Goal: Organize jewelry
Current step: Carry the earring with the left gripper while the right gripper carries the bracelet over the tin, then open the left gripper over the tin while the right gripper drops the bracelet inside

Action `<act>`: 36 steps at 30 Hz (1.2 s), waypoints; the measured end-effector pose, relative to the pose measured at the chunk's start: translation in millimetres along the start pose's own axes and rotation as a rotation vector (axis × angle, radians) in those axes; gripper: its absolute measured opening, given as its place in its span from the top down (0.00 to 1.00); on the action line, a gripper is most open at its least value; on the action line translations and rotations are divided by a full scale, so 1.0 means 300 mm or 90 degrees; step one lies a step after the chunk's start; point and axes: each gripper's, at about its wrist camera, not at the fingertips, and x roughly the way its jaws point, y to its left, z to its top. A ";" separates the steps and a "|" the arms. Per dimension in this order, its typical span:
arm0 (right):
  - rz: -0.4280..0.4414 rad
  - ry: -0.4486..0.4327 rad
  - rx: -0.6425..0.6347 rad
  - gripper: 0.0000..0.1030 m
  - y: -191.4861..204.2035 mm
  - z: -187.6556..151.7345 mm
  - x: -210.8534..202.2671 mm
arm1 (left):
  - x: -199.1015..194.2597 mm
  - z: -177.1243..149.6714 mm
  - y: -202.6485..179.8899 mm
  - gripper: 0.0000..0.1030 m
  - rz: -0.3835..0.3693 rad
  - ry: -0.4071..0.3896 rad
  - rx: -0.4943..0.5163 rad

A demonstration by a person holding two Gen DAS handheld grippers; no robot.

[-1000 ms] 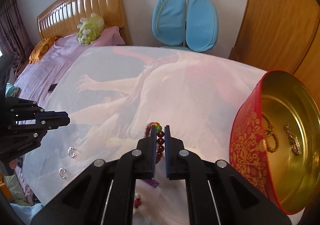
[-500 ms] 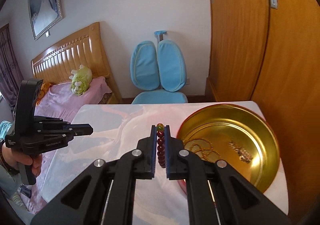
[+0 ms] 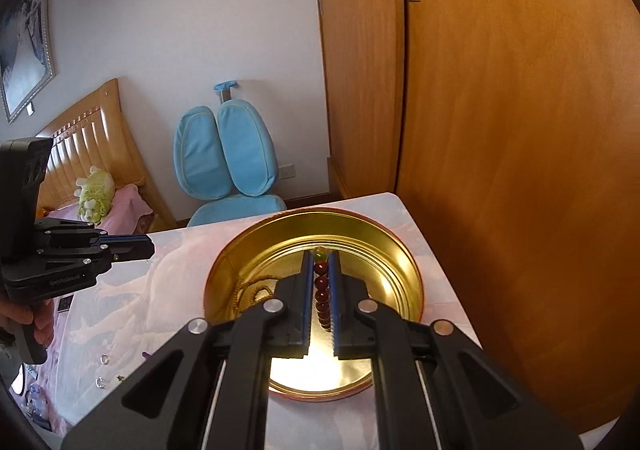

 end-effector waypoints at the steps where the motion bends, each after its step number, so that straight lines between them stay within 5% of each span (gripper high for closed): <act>1: -0.004 0.002 0.001 0.92 -0.017 0.003 0.005 | 0.017 0.013 -0.009 0.95 -0.006 0.005 0.002; 7: 0.001 0.041 0.006 0.92 -0.071 0.044 0.053 | 0.113 0.102 -0.055 0.95 -0.023 0.048 0.041; 14: 0.046 0.160 -0.024 0.92 -0.066 0.110 0.205 | 0.280 0.179 -0.077 0.95 -0.020 0.150 0.093; 22: 0.076 0.312 -0.035 0.92 -0.042 0.070 0.397 | 0.478 0.106 -0.135 0.95 -0.013 0.295 0.179; 36: 0.098 0.425 -0.027 0.92 -0.010 -0.043 0.533 | 0.580 0.025 -0.087 0.95 0.033 0.344 0.174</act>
